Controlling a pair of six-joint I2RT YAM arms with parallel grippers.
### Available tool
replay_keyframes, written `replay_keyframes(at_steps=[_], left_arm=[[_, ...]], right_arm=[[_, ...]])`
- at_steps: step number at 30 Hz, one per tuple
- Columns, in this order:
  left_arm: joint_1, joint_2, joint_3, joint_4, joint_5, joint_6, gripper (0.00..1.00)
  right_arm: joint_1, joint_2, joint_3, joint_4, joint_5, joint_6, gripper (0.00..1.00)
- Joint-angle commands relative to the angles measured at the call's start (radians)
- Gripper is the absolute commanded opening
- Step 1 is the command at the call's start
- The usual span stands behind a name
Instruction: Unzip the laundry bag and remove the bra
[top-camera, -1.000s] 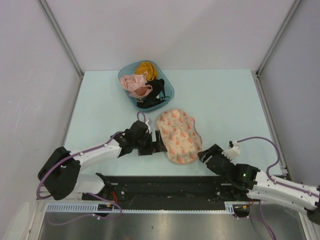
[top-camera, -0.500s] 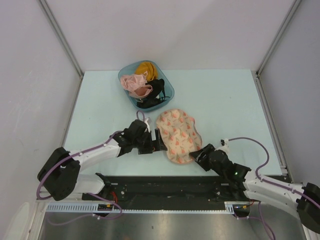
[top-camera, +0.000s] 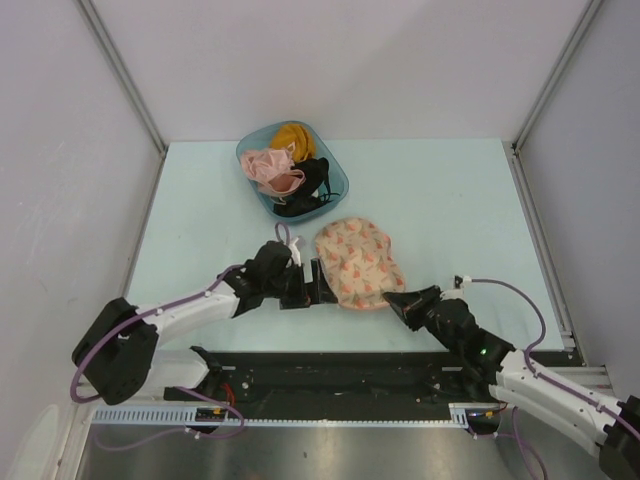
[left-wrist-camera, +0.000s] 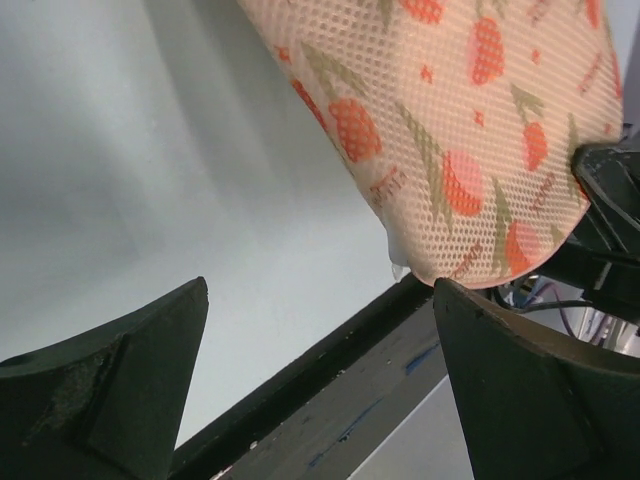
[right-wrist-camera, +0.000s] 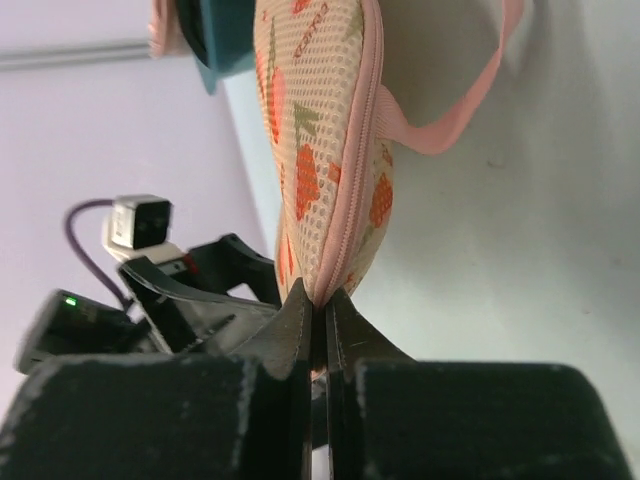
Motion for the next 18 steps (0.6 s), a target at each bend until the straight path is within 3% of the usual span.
replay_keyframes(at_steps=[1, 7, 9, 11, 18], left_arm=[[0.006, -0.077, -0.015, 0.104, 0.072, 0.014, 0.98], [0.033, -0.12, -0.095, 0.25, 0.128, -0.114, 1.0], [0.079, -0.119, -0.152, 0.417, 0.171, -0.215, 1.0], [0.11, -0.09, -0.218, 0.58, 0.216, -0.3, 0.99], [0.121, 0.129, -0.172, 0.774, 0.3, -0.407, 1.0]], right_arm=[[-0.04, -0.077, 0.047, -0.092, -0.008, 0.119, 0.0], [-0.078, -0.081, 0.047, -0.092, -0.05, 0.139, 0.0], [-0.08, -0.079, 0.042, -0.083, -0.061, 0.145, 0.0], [-0.078, -0.081, 0.035, -0.072, -0.07, 0.156, 0.0], [-0.081, -0.093, 0.024, -0.055, -0.071, 0.168, 0.0]])
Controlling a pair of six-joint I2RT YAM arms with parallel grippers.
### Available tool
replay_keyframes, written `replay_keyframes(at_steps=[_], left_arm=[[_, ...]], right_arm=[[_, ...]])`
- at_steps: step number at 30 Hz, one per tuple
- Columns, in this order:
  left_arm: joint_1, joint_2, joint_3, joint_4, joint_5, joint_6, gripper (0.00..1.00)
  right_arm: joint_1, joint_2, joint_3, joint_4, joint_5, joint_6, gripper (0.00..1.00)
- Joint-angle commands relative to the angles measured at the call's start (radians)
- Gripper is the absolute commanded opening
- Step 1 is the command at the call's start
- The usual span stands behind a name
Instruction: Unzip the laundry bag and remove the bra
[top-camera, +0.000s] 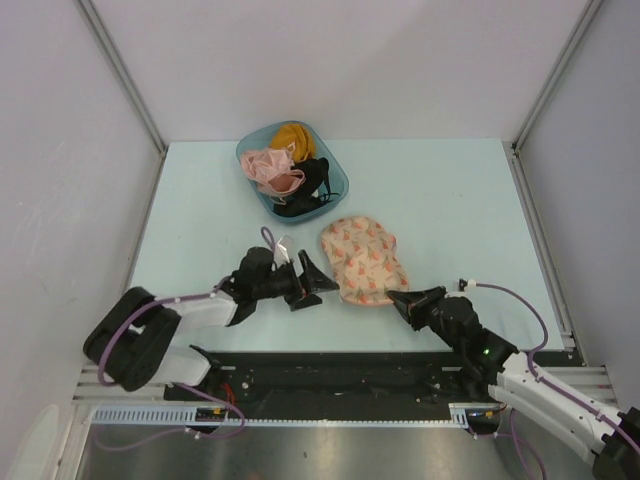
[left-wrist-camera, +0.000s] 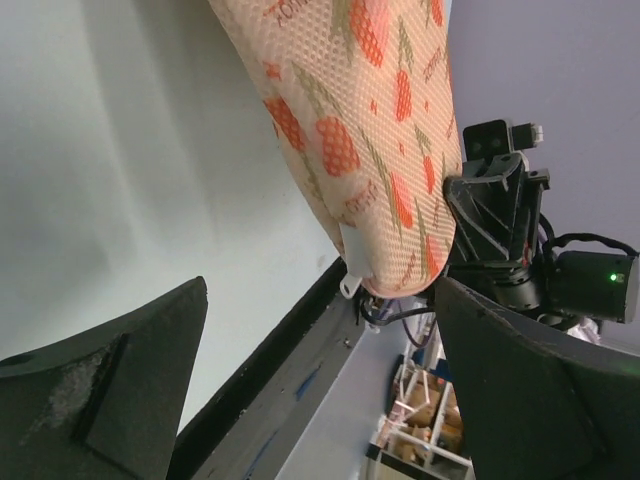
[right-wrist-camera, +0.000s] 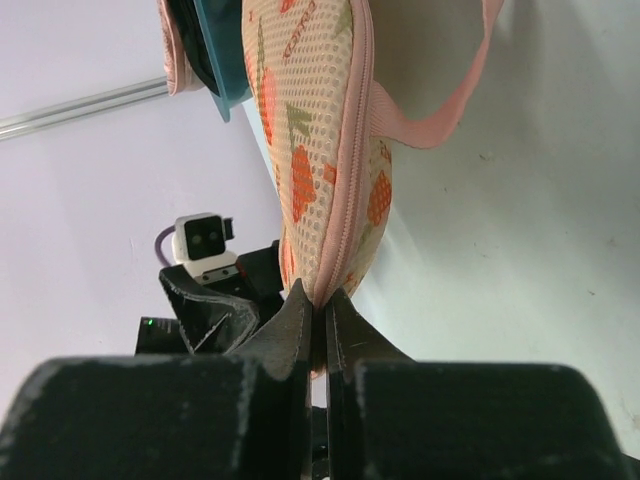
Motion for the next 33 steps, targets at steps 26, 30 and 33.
replay_keyframes(at_steps=[26, 30, 33], left_arm=[[-0.041, 0.185, 0.265, 0.066, -0.062, -0.037, 0.0], [-0.076, 0.073, 0.343, -0.207, -0.191, 0.032, 0.0], [-0.099, 0.018, 0.392, -0.364, -0.314, 0.056, 0.01]], right_arm=[[-0.039, -0.167, 0.115, -0.346, 0.026, -0.068, 0.45], [-0.036, -0.115, 0.3, -0.533, 0.117, -0.213, 0.62], [-0.035, -0.083, 0.414, -0.581, 0.145, -0.347, 0.63]])
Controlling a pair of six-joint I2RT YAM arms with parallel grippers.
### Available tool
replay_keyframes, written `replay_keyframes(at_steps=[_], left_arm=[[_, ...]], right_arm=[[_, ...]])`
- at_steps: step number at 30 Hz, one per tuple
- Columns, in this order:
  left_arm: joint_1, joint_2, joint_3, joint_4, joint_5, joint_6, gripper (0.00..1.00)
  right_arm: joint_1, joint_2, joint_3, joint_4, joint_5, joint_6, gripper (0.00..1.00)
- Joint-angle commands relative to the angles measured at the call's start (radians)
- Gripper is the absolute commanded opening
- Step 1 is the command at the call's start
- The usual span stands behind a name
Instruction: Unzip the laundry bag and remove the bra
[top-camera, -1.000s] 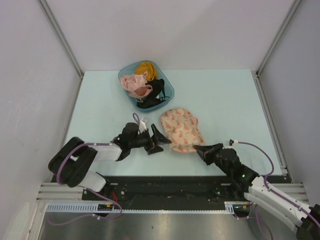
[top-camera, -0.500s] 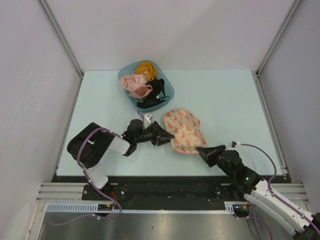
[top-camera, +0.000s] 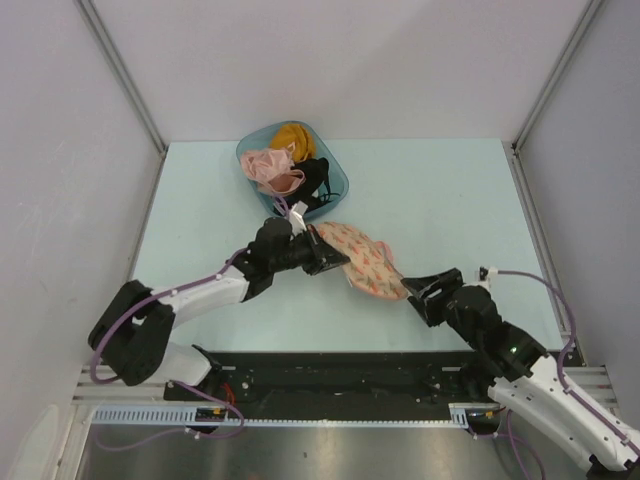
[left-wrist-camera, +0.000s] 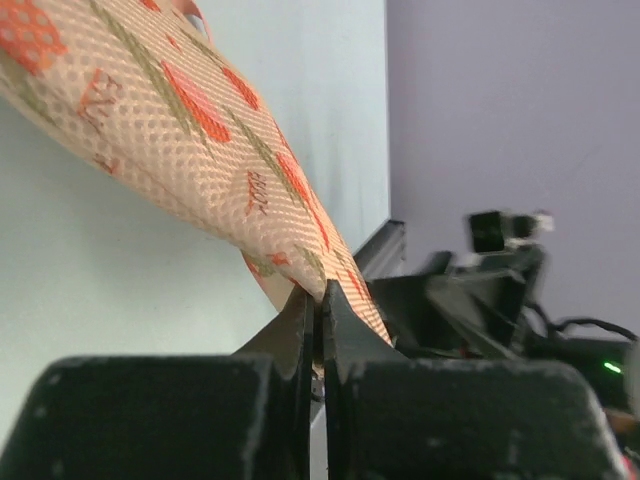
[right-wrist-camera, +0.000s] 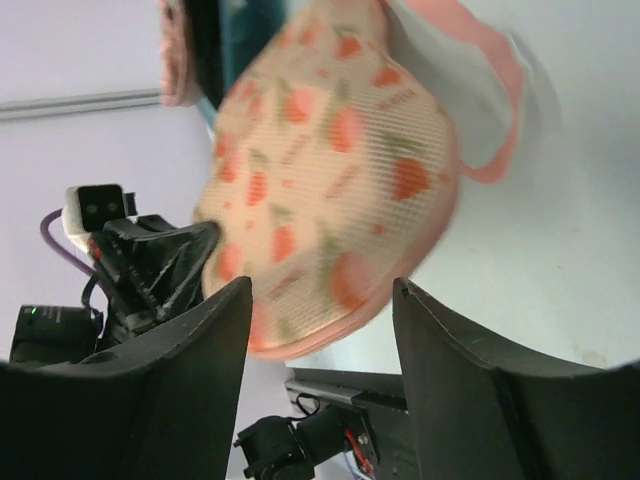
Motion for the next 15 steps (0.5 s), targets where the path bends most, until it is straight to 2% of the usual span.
replay_keyframes(at_steps=[1, 3, 7, 10, 15], left_arm=[[-0.033, -0.092, 0.098, -0.316, -0.223, 0.102, 0.0], [-0.047, -0.09, 0.145, -0.423, -0.286, 0.102, 0.0], [-0.068, -0.067, 0.208, -0.531, -0.352, 0.084, 0.0], [-0.083, -0.05, 0.258, -0.601, -0.389, 0.084, 0.0], [-0.096, -0.023, 0.339, -0.678, -0.415, 0.076, 0.0]], right_arm=[[0.003, 0.035, 0.182, -0.121, 0.088, -0.224, 0.62], [0.009, 0.079, 0.25, -0.117, 0.073, -0.308, 0.61], [0.067, 0.173, 0.348, -0.123, 0.111, -0.387, 0.6], [0.151, 0.237, 0.386, -0.038, 0.132, -0.447, 0.59], [0.381, 0.426, 0.465, 0.043, 0.215, -0.479, 0.59]])
